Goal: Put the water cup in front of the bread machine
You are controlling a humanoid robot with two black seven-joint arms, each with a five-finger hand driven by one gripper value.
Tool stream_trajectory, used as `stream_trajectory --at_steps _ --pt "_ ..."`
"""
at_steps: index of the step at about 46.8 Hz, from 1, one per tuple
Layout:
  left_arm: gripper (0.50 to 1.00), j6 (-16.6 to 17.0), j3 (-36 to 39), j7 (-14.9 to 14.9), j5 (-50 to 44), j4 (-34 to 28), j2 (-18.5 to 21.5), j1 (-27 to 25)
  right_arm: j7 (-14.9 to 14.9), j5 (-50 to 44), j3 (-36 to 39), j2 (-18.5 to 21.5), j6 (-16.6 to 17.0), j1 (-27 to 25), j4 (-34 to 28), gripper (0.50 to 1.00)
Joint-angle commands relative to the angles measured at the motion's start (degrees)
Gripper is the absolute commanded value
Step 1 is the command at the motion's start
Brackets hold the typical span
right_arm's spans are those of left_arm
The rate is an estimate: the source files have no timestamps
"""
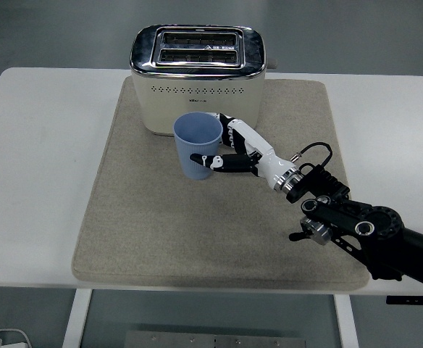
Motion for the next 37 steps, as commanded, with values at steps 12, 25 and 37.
stream_trajectory --at_steps 12,25,37 --pt "1.000 0.0 0.0 0.0 0.0 0.0 0.0 -0.1 0.6 0.0 0.0 1.0 0.0 0.2 -1.4 0.815" --pt "1.000 0.0 0.0 -0.1 0.0 0.0 0.0 -0.1 1.0 0.0 0.0 1.0 0.1 0.1 -1.3 0.919" --pt "1.000 0.0 0.0 -0.1 0.0 0.0 0.0 -0.1 1.0 0.0 0.0 1.0 0.1 -0.1 -1.2 0.919"
